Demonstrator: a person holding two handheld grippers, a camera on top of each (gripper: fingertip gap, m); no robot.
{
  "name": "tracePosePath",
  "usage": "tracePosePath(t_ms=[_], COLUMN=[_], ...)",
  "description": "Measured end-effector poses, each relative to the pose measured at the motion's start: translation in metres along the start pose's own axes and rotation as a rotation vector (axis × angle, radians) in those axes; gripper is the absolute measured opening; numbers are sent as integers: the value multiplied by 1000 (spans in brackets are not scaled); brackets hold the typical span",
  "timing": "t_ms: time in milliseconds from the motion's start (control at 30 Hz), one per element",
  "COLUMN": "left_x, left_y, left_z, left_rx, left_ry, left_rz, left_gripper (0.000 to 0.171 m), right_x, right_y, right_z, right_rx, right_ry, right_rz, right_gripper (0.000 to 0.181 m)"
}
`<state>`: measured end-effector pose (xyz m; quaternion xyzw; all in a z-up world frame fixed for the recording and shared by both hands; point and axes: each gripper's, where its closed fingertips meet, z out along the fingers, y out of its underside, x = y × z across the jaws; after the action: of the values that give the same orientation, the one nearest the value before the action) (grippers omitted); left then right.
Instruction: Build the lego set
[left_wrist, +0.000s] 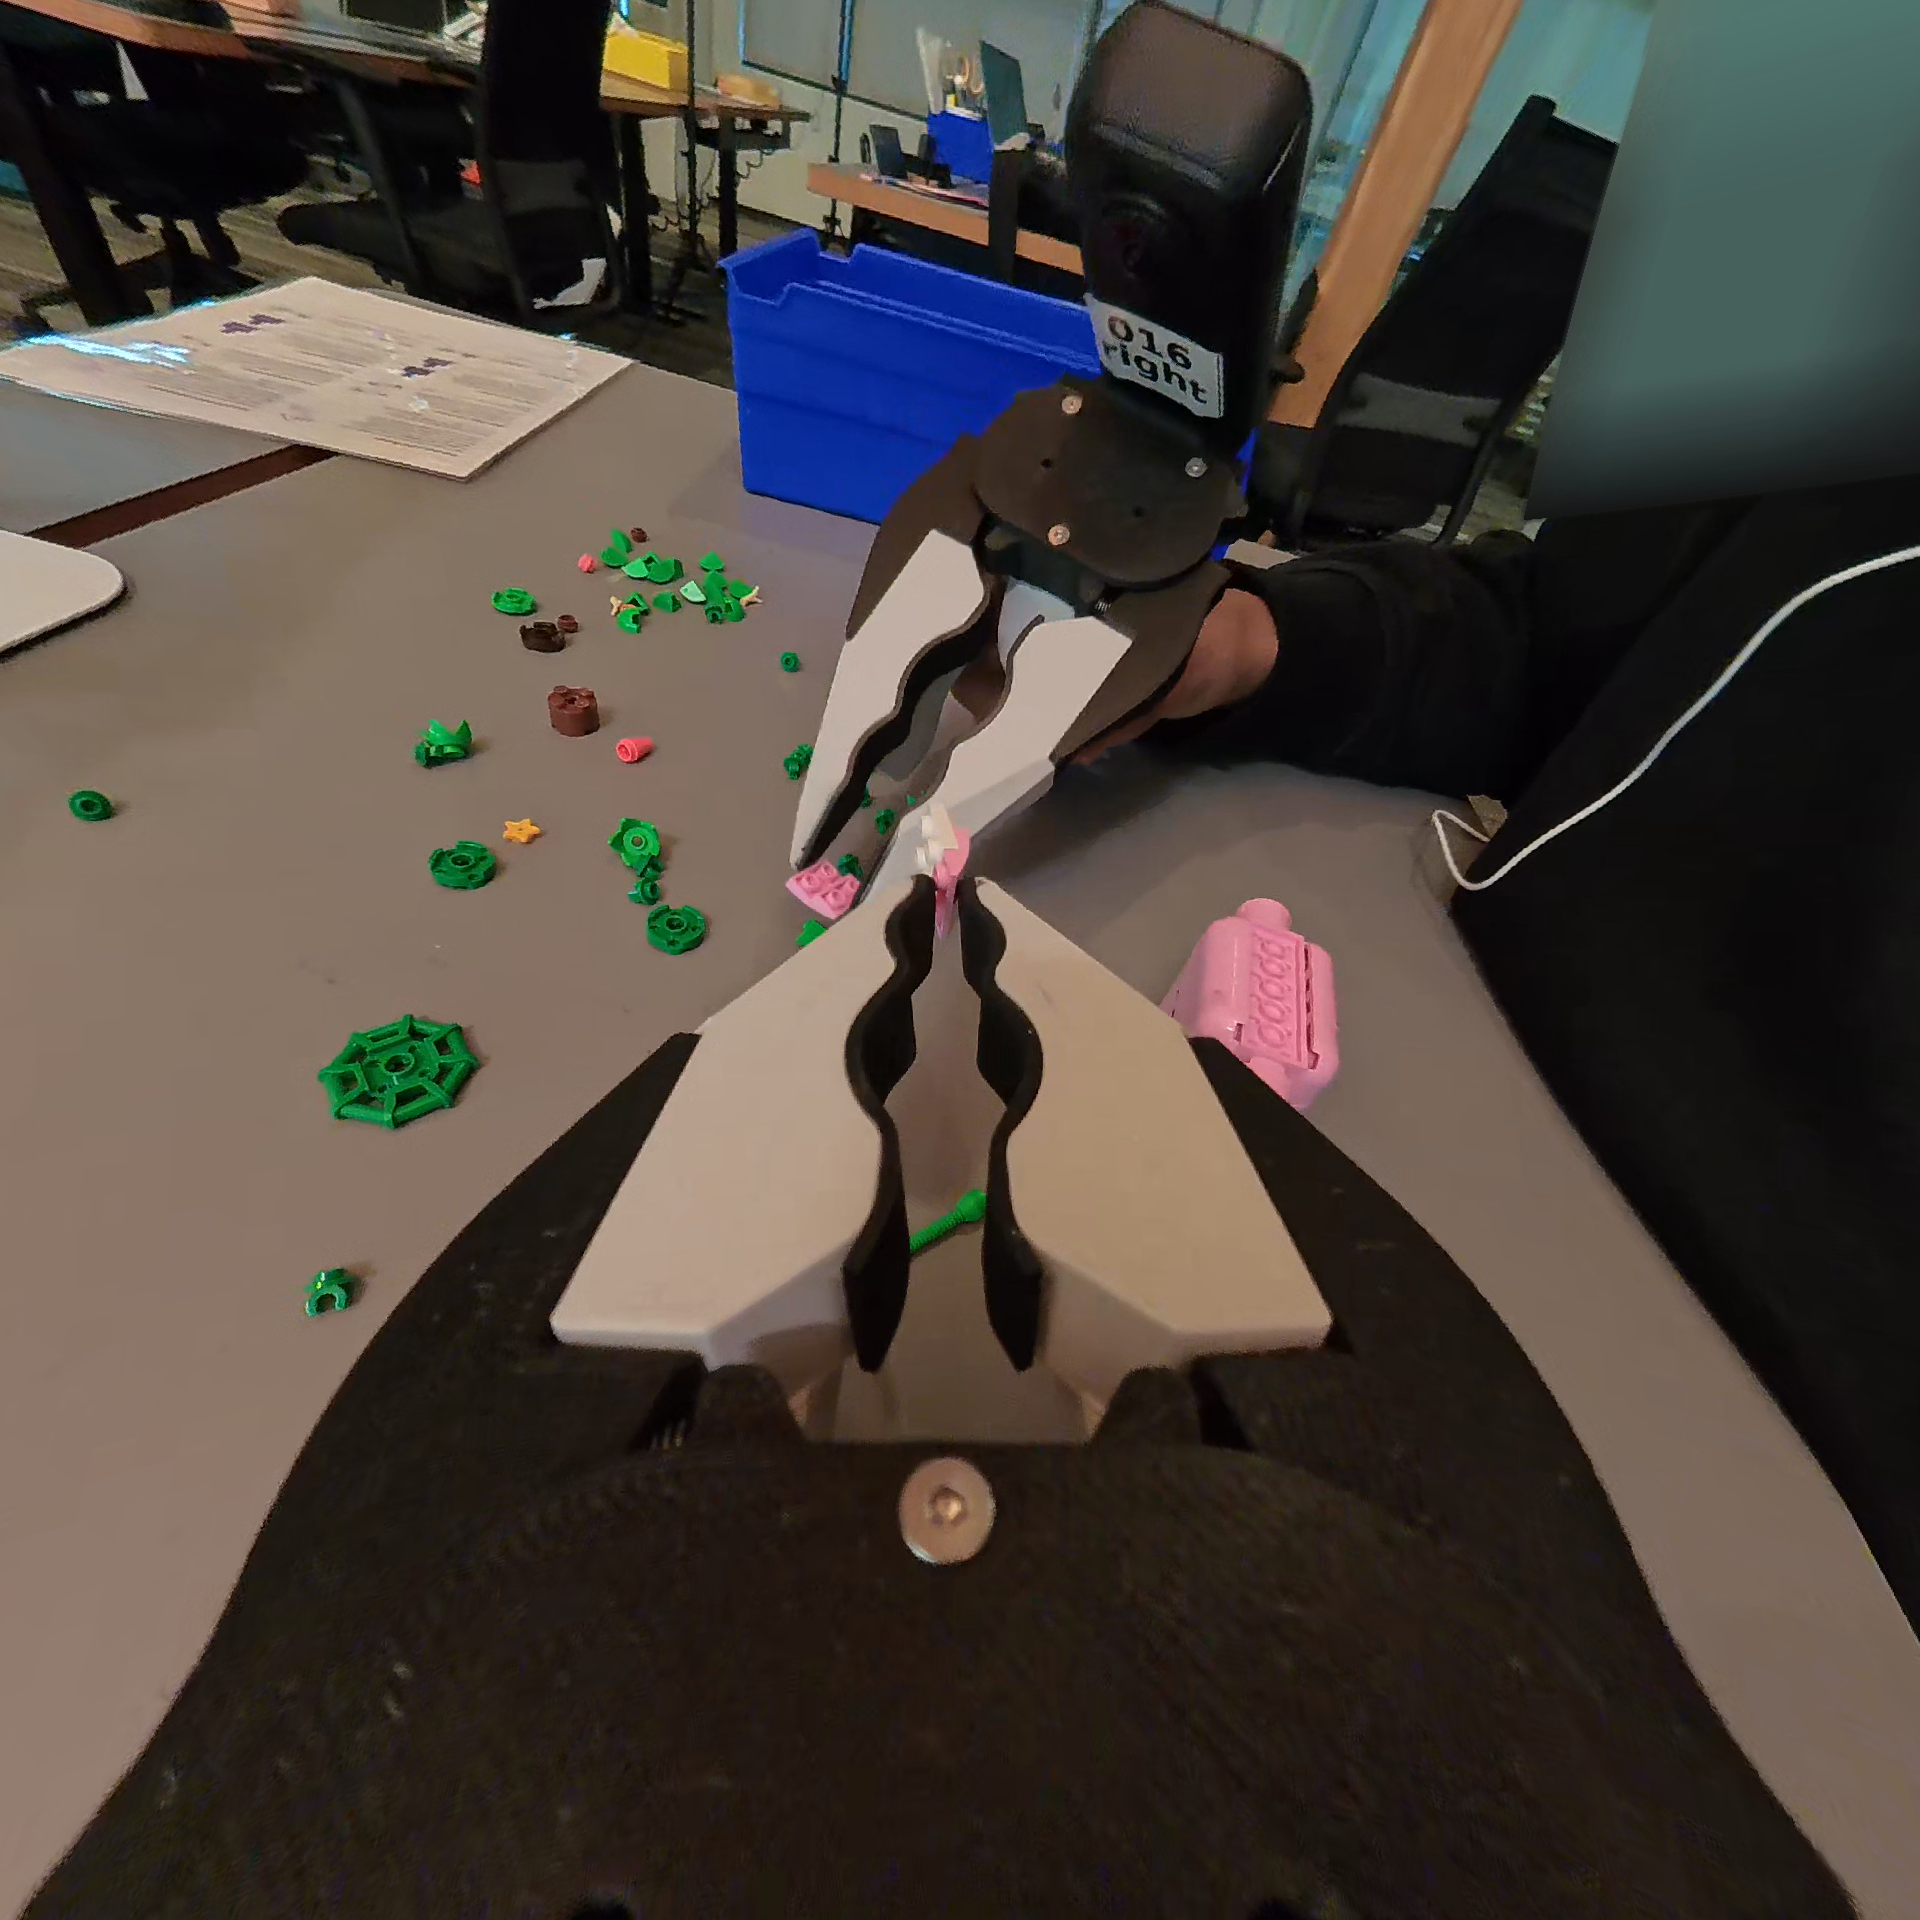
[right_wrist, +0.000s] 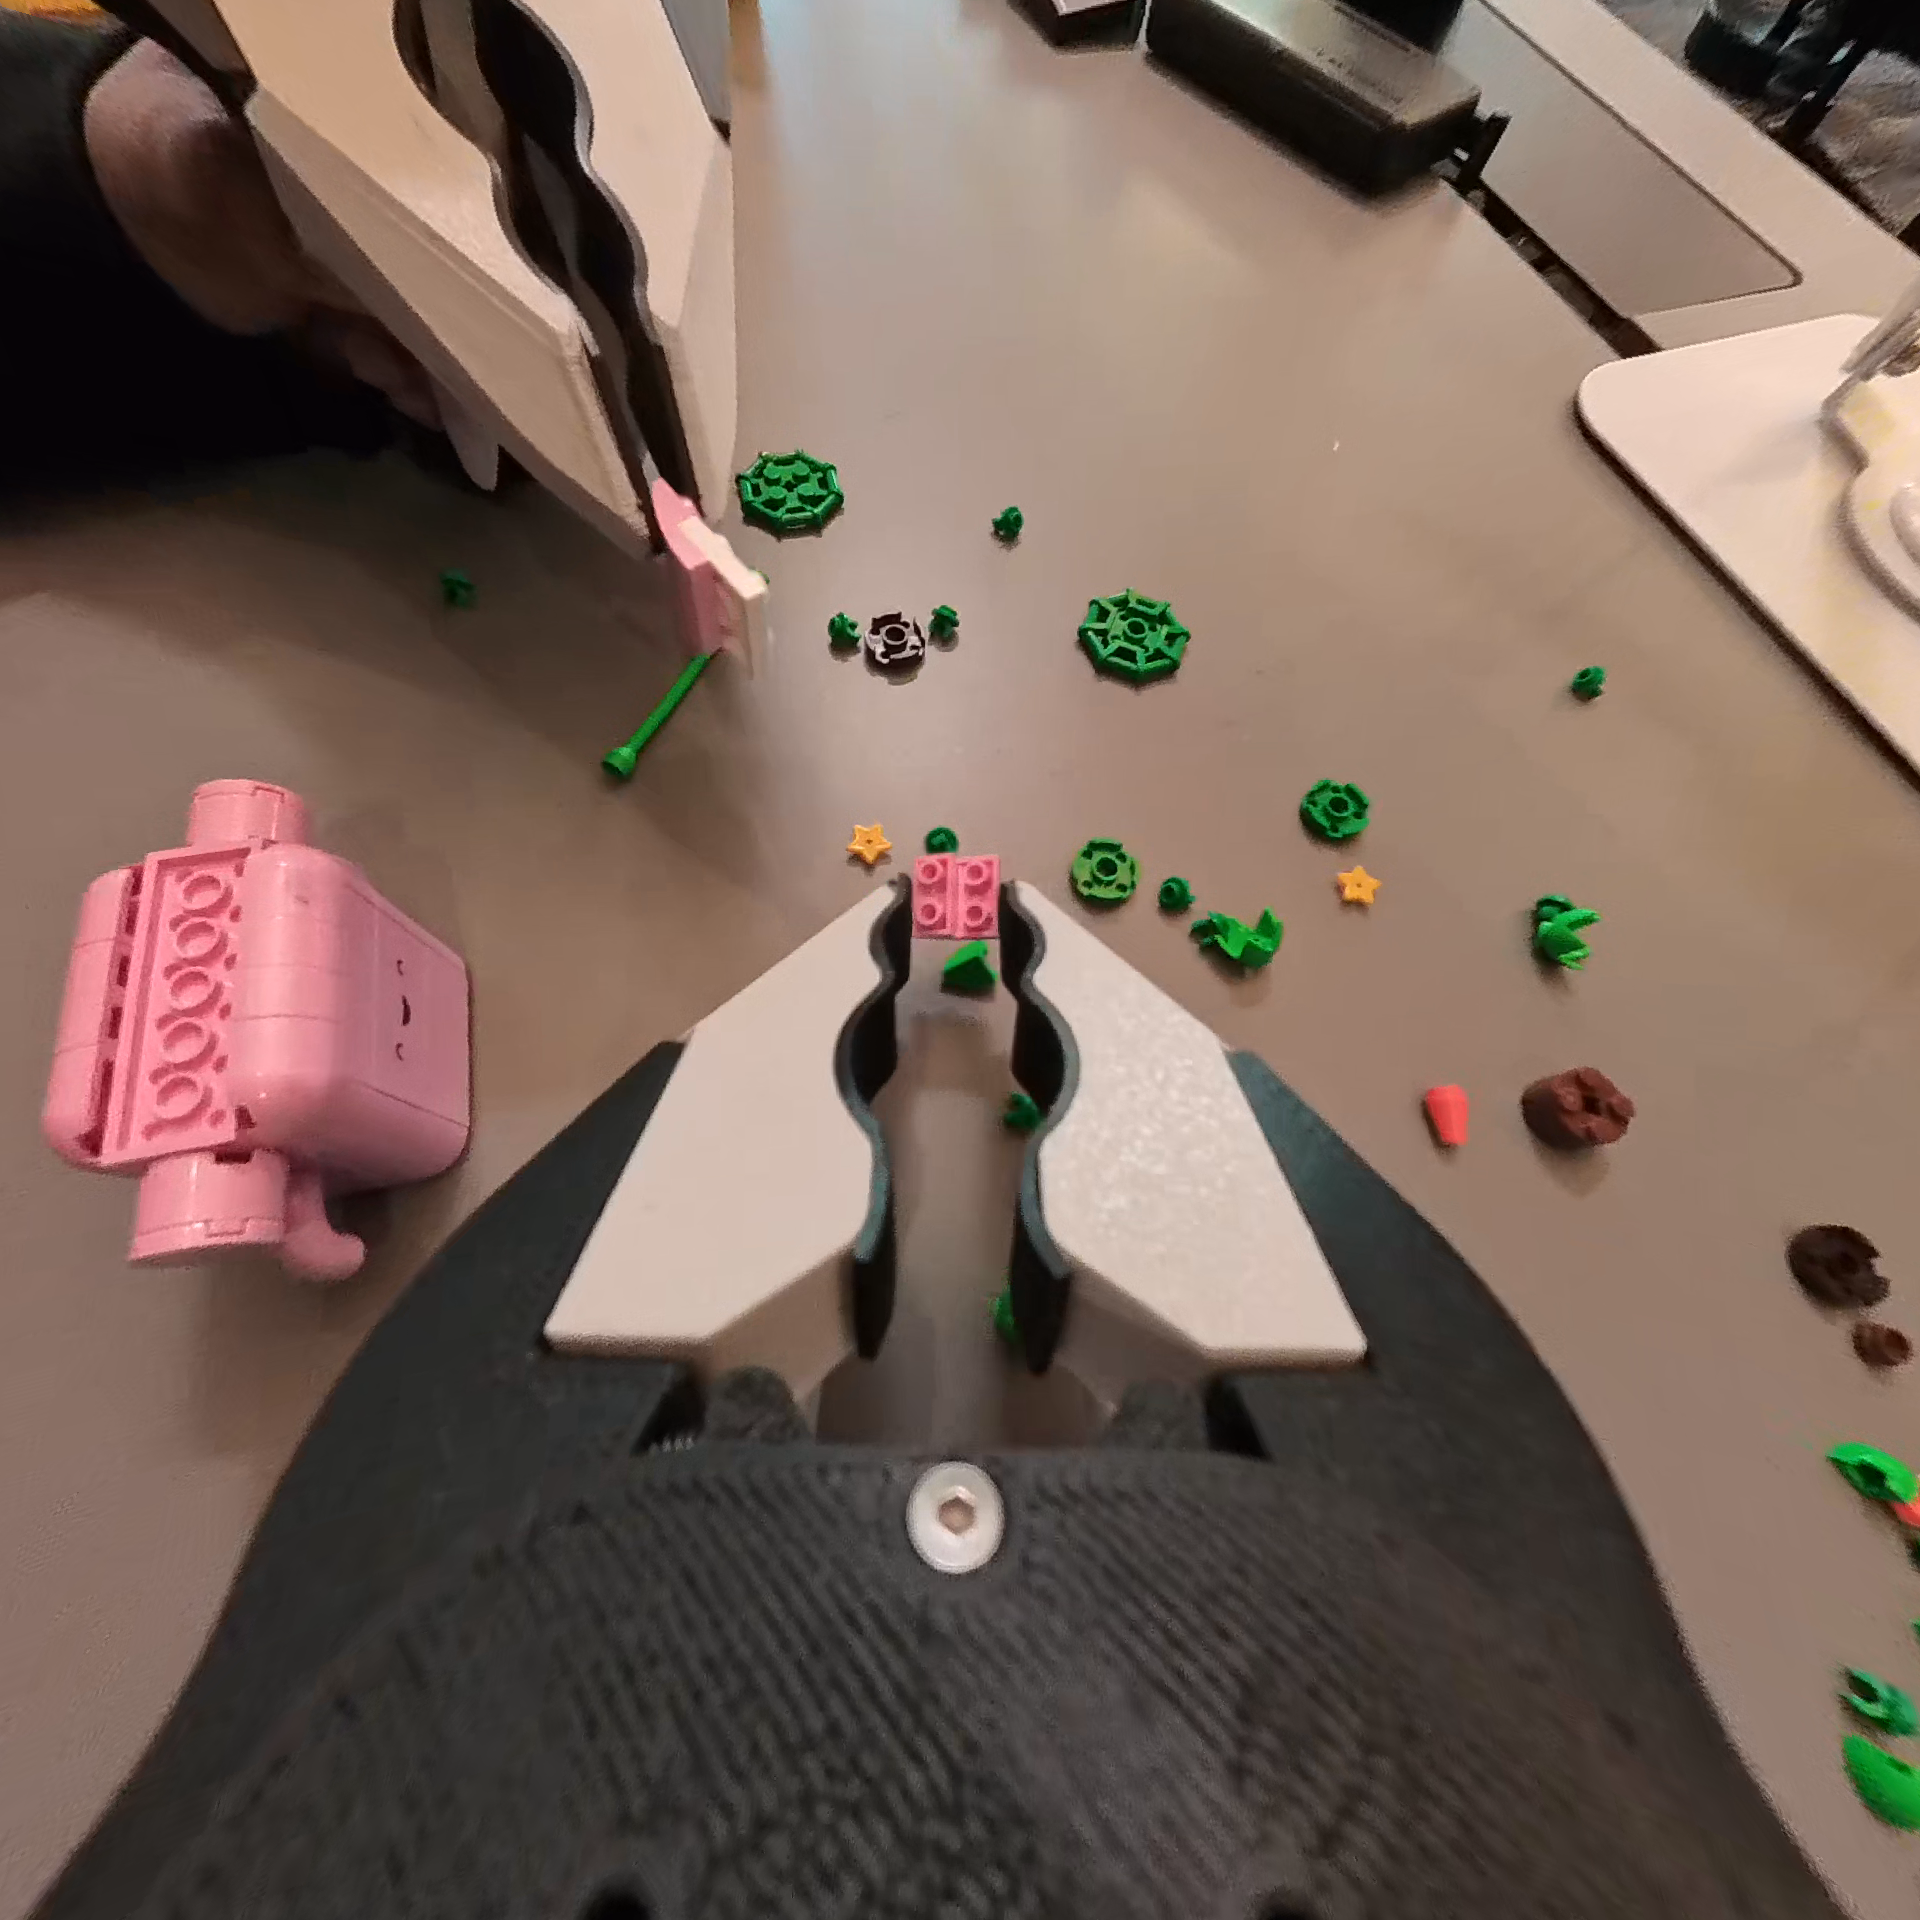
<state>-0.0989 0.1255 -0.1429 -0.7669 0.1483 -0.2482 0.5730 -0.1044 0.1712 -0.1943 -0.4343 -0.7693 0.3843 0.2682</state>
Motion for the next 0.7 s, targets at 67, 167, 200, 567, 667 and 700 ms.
tracePosePath(t_ms=[67, 167, 200, 567, 667, 700], left_x=[-1, -1, -2, -2, -2, -1], left_y=[-1, -2, -2, -2, 1, 1], left_z=[0, -1, -1, -1, 1, 1], left_rx=[4, 9, 11, 1, -19, -22], left_ry=[-5, -15, -18, -57, -63, -63], left_rz=[5, 15, 18, 76, 90, 92], left_gripper=[0, 0, 0, 0, 0, 0], right_x=[-7, -18, -21, -31, -30, -30], right_y=[0, -1, 1, 18, 24, 25], right_z=[1, 2, 3, 3, 3, 3], right_rx=[-6, -30, -51, -170, -193, -191], right_ry=[-32, -61, -64, -84, -85, -90], right_rz=[8, -5, -14, -81, -73, -61], right_gripper=[15, 15, 15, 15, 15, 15])
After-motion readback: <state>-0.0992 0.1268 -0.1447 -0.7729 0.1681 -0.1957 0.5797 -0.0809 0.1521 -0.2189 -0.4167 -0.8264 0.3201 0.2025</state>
